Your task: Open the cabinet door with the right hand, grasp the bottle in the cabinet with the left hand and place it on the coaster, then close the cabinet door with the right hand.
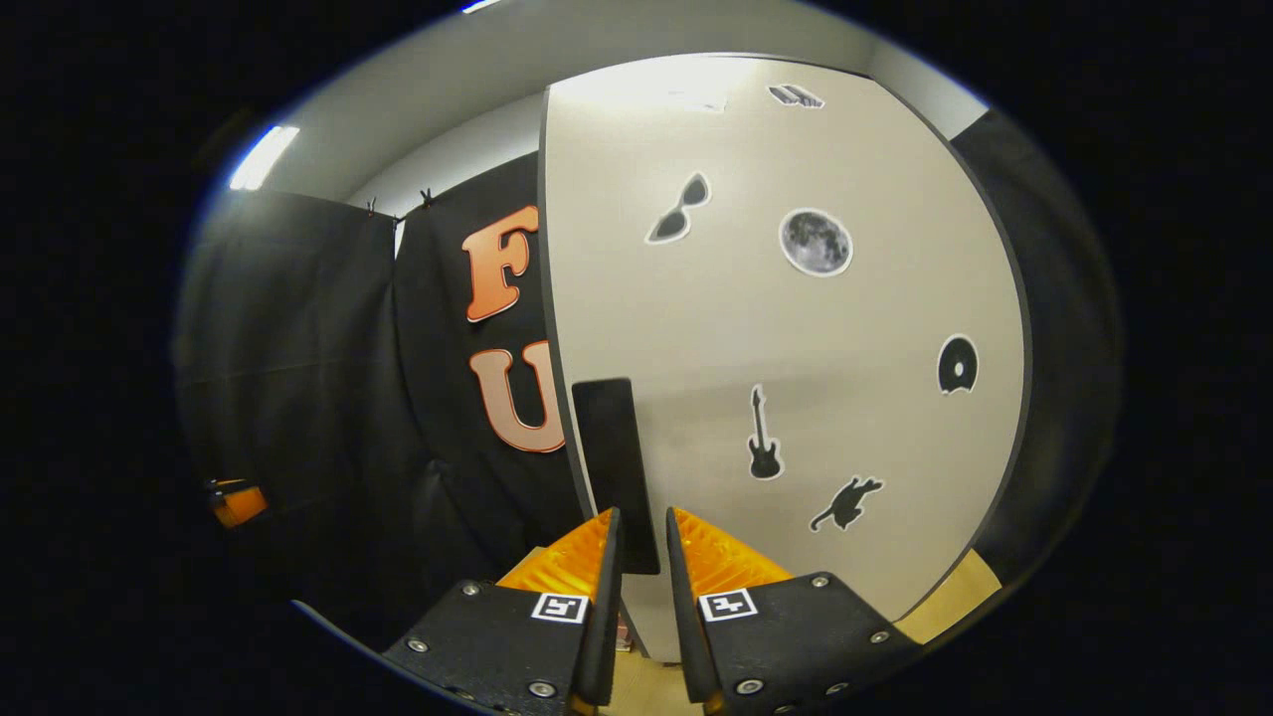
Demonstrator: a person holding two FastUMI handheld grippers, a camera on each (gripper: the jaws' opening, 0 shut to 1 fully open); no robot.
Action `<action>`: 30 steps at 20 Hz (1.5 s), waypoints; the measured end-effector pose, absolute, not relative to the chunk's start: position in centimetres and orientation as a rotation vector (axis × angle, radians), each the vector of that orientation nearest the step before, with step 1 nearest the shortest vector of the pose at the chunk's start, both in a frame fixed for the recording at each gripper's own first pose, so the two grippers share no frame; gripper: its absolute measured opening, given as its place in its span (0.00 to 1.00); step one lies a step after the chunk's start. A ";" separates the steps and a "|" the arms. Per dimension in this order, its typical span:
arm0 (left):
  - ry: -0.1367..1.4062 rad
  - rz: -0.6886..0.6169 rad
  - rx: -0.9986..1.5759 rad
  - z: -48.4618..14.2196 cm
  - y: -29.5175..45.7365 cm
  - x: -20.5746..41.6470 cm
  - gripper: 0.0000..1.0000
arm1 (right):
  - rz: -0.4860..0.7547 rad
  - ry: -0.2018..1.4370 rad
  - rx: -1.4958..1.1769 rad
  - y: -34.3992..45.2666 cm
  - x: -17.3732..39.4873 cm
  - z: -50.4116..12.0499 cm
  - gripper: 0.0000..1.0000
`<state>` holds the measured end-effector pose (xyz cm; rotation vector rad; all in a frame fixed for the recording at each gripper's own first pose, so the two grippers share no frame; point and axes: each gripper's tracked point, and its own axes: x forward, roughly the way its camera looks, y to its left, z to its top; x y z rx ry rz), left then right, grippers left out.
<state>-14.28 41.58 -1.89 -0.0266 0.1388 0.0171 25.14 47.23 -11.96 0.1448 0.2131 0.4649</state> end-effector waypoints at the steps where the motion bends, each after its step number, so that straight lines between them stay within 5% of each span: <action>1: 0.132 0.013 -0.032 -1.3 41.6 -14.0 0.95 | 0.455 0.201 0.131 46.6 25.2 -11.5 0.28; 3: 0.114 -0.005 -0.042 0.0 41.1 -13.4 0.95 | 0.433 0.179 0.103 45.2 25.3 -10.6 0.33; 13: -0.013 -0.054 -0.034 9.2 39.0 -12.4 0.95 | 0.295 0.075 -0.003 39.0 24.4 -6.2 0.92; 30: -0.058 -0.164 -0.095 14.2 38.4 -13.3 0.95 | 0.160 0.015 -0.033 35.3 21.7 -3.5 0.93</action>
